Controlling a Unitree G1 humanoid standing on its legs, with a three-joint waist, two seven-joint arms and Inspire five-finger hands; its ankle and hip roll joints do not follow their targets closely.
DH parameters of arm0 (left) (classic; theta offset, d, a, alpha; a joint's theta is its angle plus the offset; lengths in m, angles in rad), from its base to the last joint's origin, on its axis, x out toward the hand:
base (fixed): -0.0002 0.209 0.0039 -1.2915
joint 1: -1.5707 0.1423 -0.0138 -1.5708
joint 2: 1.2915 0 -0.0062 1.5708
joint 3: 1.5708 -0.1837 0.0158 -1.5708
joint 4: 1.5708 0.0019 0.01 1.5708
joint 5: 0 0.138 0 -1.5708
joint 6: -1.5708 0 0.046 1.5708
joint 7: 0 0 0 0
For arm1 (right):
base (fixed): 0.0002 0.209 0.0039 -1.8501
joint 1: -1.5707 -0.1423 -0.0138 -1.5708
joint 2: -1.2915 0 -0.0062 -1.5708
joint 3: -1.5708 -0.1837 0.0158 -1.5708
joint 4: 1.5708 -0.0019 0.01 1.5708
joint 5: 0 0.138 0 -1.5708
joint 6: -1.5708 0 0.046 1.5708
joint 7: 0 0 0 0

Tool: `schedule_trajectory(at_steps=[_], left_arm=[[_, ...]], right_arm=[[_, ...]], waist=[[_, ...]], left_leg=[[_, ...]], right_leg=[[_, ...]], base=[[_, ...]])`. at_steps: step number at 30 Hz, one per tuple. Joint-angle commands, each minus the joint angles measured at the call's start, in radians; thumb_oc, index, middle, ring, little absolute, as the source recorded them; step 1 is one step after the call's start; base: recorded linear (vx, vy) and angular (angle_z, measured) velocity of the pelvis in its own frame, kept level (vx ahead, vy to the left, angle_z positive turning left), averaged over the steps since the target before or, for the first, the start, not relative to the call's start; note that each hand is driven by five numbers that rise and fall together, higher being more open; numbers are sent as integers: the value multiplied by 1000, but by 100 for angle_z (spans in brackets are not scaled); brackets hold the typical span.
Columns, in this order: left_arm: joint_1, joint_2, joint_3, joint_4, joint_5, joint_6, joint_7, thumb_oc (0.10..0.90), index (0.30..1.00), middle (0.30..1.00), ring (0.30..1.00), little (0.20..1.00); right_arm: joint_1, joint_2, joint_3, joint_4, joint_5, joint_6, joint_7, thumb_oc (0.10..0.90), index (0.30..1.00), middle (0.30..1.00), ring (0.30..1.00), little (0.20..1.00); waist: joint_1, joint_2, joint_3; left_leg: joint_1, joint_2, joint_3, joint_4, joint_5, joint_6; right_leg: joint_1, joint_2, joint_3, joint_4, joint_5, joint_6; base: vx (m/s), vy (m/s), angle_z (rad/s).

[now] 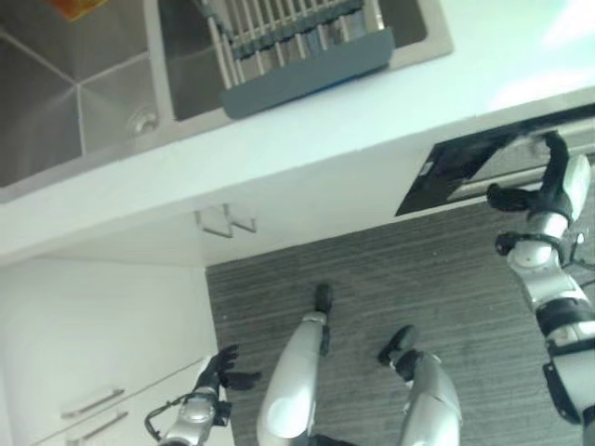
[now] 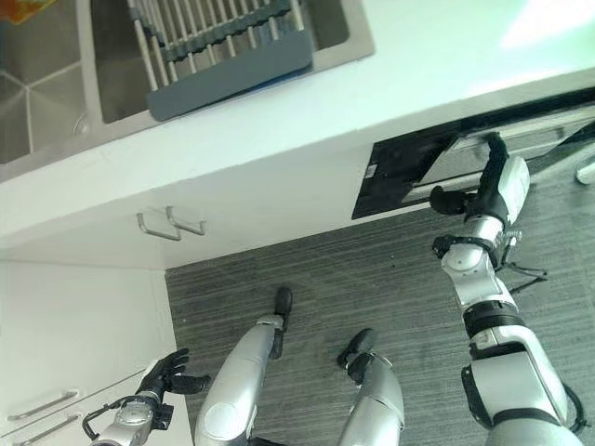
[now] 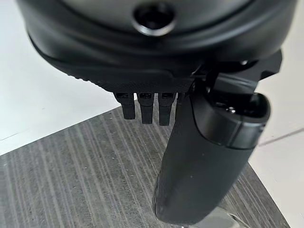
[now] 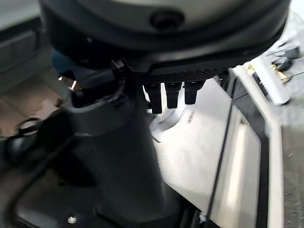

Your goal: Place the dishes in the dishwasher.

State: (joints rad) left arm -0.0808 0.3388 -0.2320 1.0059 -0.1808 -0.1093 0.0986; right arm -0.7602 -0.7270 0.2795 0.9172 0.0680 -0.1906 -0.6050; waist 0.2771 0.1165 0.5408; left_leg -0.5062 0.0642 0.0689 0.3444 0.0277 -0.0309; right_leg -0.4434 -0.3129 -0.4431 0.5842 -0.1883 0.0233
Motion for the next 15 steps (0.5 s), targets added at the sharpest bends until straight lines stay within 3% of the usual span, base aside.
schedule_trajectory(at_steps=[1, 5, 9, 12, 15], left_arm=[[58, 88, -29, -70, 26, -1, 11, 800, 900, 900, 900, 900], [74, 101, -25, -82, -37, -20, -10, 800, 900, 900, 900, 900], [92, 81, 32, -79, -253, -21, -97, 800, 900, 900, 900, 900], [103, 45, 97, -93, -418, -12, -176, 800, 900, 900, 900, 900], [105, 20, 149, -112, -462, -63, -191, 800, 900, 900, 900, 900]], right_arm=[[-350, -167, 122, -225, -171, -201, -1, 800, 900, 900, 900, 900], [-409, -177, 171, -207, -130, -177, 6, 800, 900, 900, 900, 900], [-379, -164, 149, -208, -91, -174, 33, 800, 900, 900, 900, 900], [-265, -125, 87, -237, -72, -174, 65, 800, 900, 900, 900, 900], [-79, -50, -3, -265, -75, -190, 109, 800, 900, 900, 900, 900]], waist=[[54, 27, -21], [79, 21, -21], [84, 16, -21], [74, 15, -21], [51, 12, -21]], left_leg=[[63, -29, 0, -44, -41, 47], [53, -39, -11, -44, -39, 56], [55, -41, -17, -44, -43, 58], [72, -38, -13, -44, -51, 56], [109, -34, -9, -44, -63, 51]], right_leg=[[64, 24, 4, 93, -62, 41], [75, 18, -17, 84, -54, 42], [86, 18, -22, 69, -48, 45], [106, 18, -24, 46, -44, 52], [145, 21, -22, 5, -30, 64]], base=[[49, 28, 18], [37, 18, 16], [13, 6, 7], [5, 25, 4], [9, 38, 8]])
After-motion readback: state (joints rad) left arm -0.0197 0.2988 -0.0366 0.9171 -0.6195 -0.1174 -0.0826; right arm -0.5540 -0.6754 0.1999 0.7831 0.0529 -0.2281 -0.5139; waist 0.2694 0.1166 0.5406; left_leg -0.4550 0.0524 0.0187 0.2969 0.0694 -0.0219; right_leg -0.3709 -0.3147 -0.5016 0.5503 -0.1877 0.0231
